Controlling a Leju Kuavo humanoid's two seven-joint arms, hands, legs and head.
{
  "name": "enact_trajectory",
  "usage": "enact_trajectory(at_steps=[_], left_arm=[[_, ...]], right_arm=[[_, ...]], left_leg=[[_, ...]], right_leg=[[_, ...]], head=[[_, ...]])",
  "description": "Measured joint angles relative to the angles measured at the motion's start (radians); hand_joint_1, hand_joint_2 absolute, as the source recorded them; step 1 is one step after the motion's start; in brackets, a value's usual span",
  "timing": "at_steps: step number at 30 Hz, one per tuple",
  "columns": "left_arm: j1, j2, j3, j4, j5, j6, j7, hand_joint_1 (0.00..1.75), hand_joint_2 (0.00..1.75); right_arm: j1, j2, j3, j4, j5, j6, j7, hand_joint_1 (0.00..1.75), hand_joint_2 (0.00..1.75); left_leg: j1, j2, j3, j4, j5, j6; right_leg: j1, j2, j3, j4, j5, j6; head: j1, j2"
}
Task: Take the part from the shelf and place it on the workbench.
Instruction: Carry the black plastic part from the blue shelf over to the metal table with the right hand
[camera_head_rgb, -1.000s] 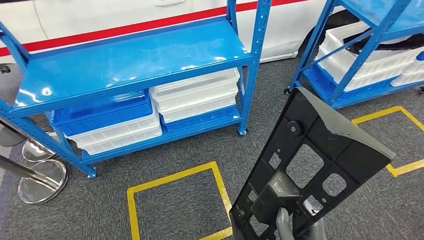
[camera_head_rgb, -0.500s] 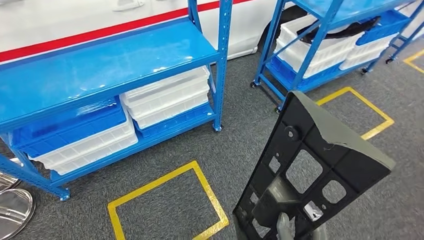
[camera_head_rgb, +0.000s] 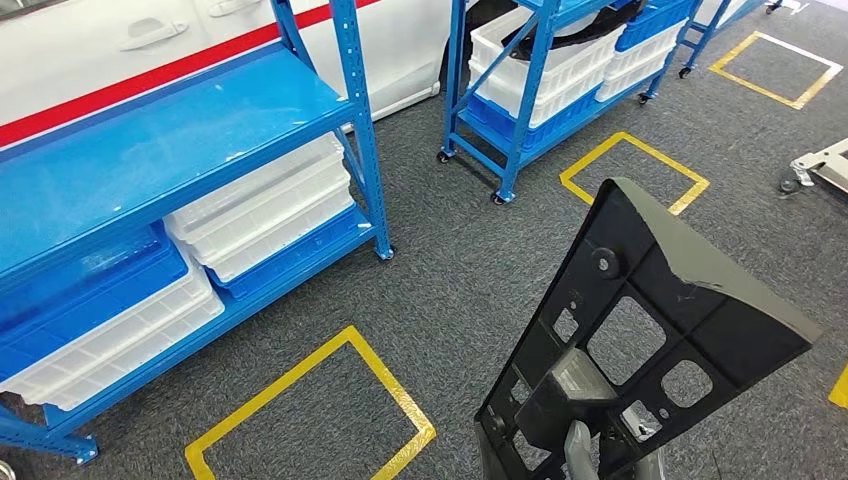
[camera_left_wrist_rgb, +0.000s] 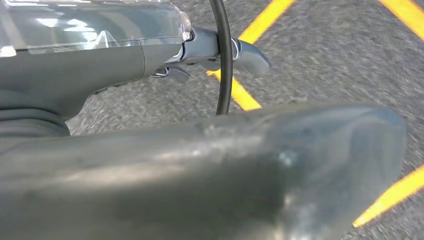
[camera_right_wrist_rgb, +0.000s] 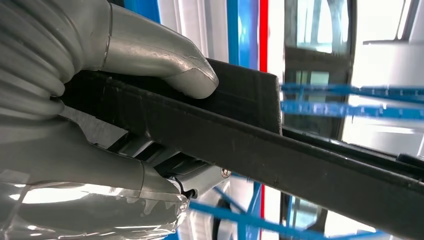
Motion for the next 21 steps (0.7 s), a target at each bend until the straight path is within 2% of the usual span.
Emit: enact_trajectory(at_steps=[1, 2, 3, 4, 5, 6, 8, 9, 10, 11, 12, 13, 14, 15, 16, 17, 18, 19, 20, 21], left_arm=[[0.002, 0.000, 0.000, 0.000, 0.000, 0.000, 0.000, 0.00, 0.00], [0.004, 0.000, 0.001, 0.000, -0.001, 0.000, 0.000, 0.00, 0.00], [0.006, 0.000, 0.002, 0.000, -0.001, 0.000, 0.000, 0.00, 0.00], [0.007, 0.000, 0.002, 0.000, -0.001, 0.001, 0.000, 0.00, 0.00], [0.008, 0.001, 0.002, 0.000, -0.001, 0.002, 0.000, 0.00, 0.00], [0.008, 0.001, 0.003, 0.000, -0.001, 0.003, 0.000, 0.00, 0.00], [0.008, 0.002, 0.004, 0.000, -0.001, 0.003, -0.001, 0.00, 0.00], [0.009, 0.002, 0.005, 0.000, -0.001, 0.003, 0.000, 0.00, 0.00], [0.010, 0.002, 0.006, 0.000, -0.001, 0.004, 0.000, 0.00, 0.00], [0.010, 0.002, 0.006, 0.000, -0.001, 0.004, 0.000, 0.00, 0.00], [0.010, 0.002, 0.007, 0.000, -0.001, 0.005, 0.000, 0.00, 0.00], [0.009, 0.002, 0.007, 0.000, -0.001, 0.005, -0.001, 0.00, 0.00], [0.009, 0.002, 0.007, 0.000, -0.001, 0.006, -0.001, 0.00, 0.00], [0.009, 0.002, 0.007, 0.000, -0.001, 0.006, -0.001, 0.00, 0.00], [0.009, 0.002, 0.008, 0.000, -0.001, 0.007, -0.002, 0.00, 0.00], [0.011, 0.002, 0.008, 0.000, -0.001, 0.007, -0.002, 0.00, 0.00], [0.013, 0.003, 0.008, 0.000, -0.001, 0.008, -0.001, 0.00, 0.00], [0.014, 0.003, 0.009, 0.000, -0.002, 0.008, -0.001, 0.00, 0.00], [0.014, 0.003, 0.009, 0.000, -0.002, 0.008, -0.001, 0.00, 0.00], [0.013, 0.003, 0.009, 0.000, -0.002, 0.008, -0.001, 0.00, 0.00]], right_arm=[[-0.001, 0.001, -0.001, 0.000, 0.000, 0.000, 0.000, 1.75, 1.75], [-0.001, 0.002, -0.001, 0.000, 0.000, 0.001, 0.000, 1.75, 1.75], [0.000, 0.003, -0.002, 0.000, 0.000, 0.003, 0.000, 1.75, 1.75], [0.000, 0.003, -0.003, 0.000, 0.000, 0.004, 0.000, 1.75, 1.75], [0.000, 0.003, -0.003, 0.000, 0.000, 0.006, 0.000, 1.75, 1.75], [0.000, 0.003, -0.004, 0.000, 0.000, 0.008, 0.000, 1.75, 1.75], [0.000, 0.003, -0.005, 0.000, 0.000, 0.010, 0.000, 1.75, 1.75], [-0.001, 0.004, -0.006, 0.000, 0.000, 0.010, 0.000, 1.75, 1.75], [-0.001, 0.004, -0.006, 0.000, 0.000, 0.011, 0.000, 1.75, 1.75], [0.000, 0.005, -0.006, 0.000, 0.000, 0.011, 0.000, 1.75, 1.75], [0.002, 0.005, -0.007, 0.000, 0.001, 0.012, 0.000, 1.75, 1.75], [0.003, 0.005, -0.007, 0.000, 0.001, 0.012, 0.000, 1.75, 1.75], [0.004, 0.005, -0.007, 0.000, 0.001, 0.012, 0.001, 1.75, 1.75], [0.003, 0.005, -0.007, 0.000, 0.002, 0.012, 0.001, 1.75, 1.75], [0.003, 0.005, -0.008, 0.000, 0.002, 0.012, 0.001, 1.75, 1.75], [0.001, 0.005, -0.008, 0.000, 0.002, 0.012, 0.001, 1.75, 1.75], [0.001, 0.005, -0.008, 0.000, 0.003, 0.012, 0.001, 1.75, 1.75], [0.002, 0.005, -0.008, 0.000, 0.003, 0.012, 0.002, 1.75, 1.75], [0.003, 0.005, -0.008, 0.000, 0.003, 0.012, 0.002, 1.75, 1.75], [0.003, 0.005, -0.008, 0.000, 0.003, 0.012, 0.002, 1.75, 1.75]], left_leg=[[0.002, -0.026, -0.029, 0.068, -0.038, -0.004], [0.003, -0.036, -0.060, 0.140, -0.069, -0.007], [0.004, -0.040, -0.085, 0.197, -0.087, -0.009], [0.005, -0.041, -0.092, 0.213, -0.081, -0.011], [0.007, -0.042, -0.080, 0.186, -0.054, -0.011], [0.009, -0.049, -0.052, 0.126, -0.016, -0.010], [0.015, -0.101, 0.010, -0.014, 0.041, -0.007], [0.017, -0.126, 0.025, -0.053, 0.052, -0.004], [0.017, -0.143, 0.029, -0.070, 0.052, 0.000], [0.014, -0.139, 0.028, -0.072, 0.053, 0.004], [0.014, -0.126, 0.028, -0.074, 0.057, 0.011], [0.015, -0.111, 0.029, -0.078, 0.062, 0.019], [0.016, -0.096, 0.030, -0.083, 0.067, 0.027], [0.017, -0.081, 0.029, -0.088, 0.072, 0.034], [0.016, -0.065, 0.028, -0.089, 0.073, 0.037], [0.014, -0.049, 0.025, -0.089, 0.074, 0.039], [0.012, -0.031, 0.022, -0.089, 0.074, 0.040], [0.010, -0.015, 0.020, -0.089, 0.073, 0.040], [0.010, 0.001, 0.020, -0.089, 0.073, 0.039], [0.010, 0.015, 0.020, -0.088, 0.072, 0.038]], right_leg=[[0.000, 0.012, -0.004, 0.000, 0.003, -0.003], [0.000, 0.025, -0.007, 0.001, 0.005, -0.005], [0.001, 0.040, -0.009, 0.002, 0.007, -0.005], [0.001, 0.055, -0.011, 0.005, 0.007, -0.005], [0.000, 0.070, -0.011, 0.007, 0.008, -0.004], [0.000, 0.085, -0.012, 0.011, 0.008, -0.002], [-0.001, 0.113, -0.018, 0.023, 0.007, 0.006], [-0.002, 0.125, -0.024, 0.028, 0.008, 0.012], [-0.003, 0.138, -0.031, 0.030, 0.010, 0.020], [-0.004, 0.151, -0.037, 0.030, 0.015, 0.029], [-0.006, 0.162, -0.041, 0.029, 0.019, 0.037], [-0.006, 0.154, -0.046, 0.032, 0.018, 0.042], [-0.004, 0.132, -0.055, 0.047, 0.007, 0.046], [-0.003, 0.100, -0.073, 0.083, -0.017, 0.049], [-0.002, 0.066, -0.098, 0.138, -0.051, 0.051], [-0.002, 0.045, -0.129, 0.204, -0.087, 0.054], [-0.004, 0.035, -0.157, 0.266, -0.114, 0.057], [-0.006, 0.030, -0.171, 0.302, -0.124, 0.060], [-0.008, 0.026, -0.164, 0.300, -0.116, 0.061], [-0.009, 0.019, -0.136, 0.258, -0.091, 0.061]], head=[[0.000, 0.000], [0.000, 0.000], [0.000, 0.000], [0.000, 0.000], [0.000, 0.000], [0.000, 0.000], [0.000, 0.000], [0.000, 0.000], [0.000, 0.000], [0.000, 0.000], [0.000, 0.000], [0.000, 0.000], [0.000, 0.000], [0.000, 0.000], [0.000, 0.000], [0.000, 0.000], [0.000, 0.000], [0.000, 0.000], [0.000, 0.000], [0.000, 0.000]])
